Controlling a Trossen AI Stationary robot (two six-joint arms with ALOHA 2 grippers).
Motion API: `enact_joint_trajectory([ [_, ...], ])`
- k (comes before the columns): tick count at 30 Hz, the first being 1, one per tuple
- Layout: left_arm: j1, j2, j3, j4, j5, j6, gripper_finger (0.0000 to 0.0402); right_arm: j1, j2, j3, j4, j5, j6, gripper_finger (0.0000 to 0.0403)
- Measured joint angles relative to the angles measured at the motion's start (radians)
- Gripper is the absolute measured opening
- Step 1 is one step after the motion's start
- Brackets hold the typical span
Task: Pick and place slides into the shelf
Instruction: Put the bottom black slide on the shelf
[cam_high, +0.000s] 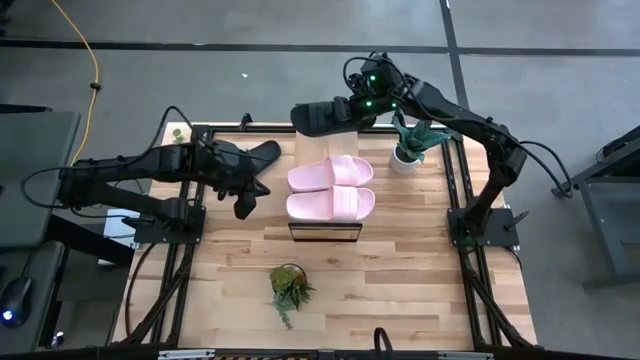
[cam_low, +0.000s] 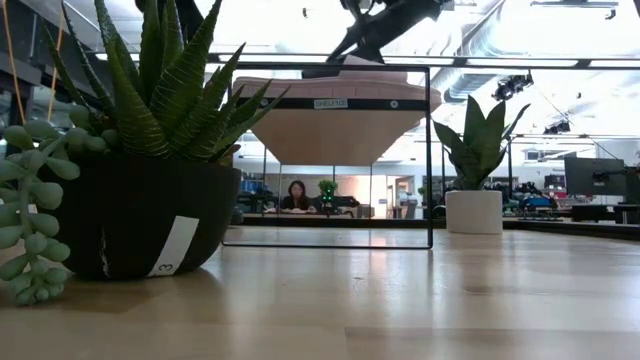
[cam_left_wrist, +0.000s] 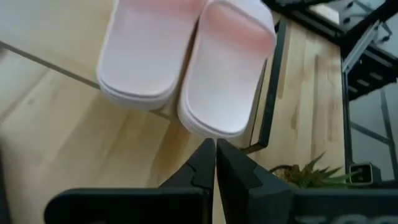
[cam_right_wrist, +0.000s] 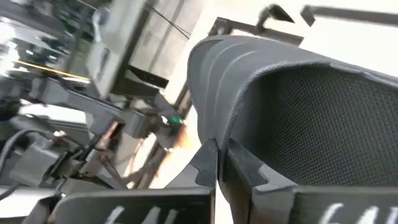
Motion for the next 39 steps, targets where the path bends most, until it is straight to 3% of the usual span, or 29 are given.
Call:
enact_joint_trajectory([
  [7, 0.000, -0.015, 0.000, -0.007, -0.027, 0.006, 0.0005, -0.044, 0.001, -0.135, 0.233, -0.101, 0.108, 0.0000],
  [13, 0.000, -0.015, 0.000, -0.009, -0.026, 0.001, 0.0005, -0.053, 0.001, -0.240, 0.311, -0.142, 0.183, 0.0000],
  [39, 0.000, -0.014, 0.000, -0.008, -0.035, -0.002, 0.0005, -0.035, 0.001, -0.273, 0.261, -0.096, 0.232, 0.0000],
])
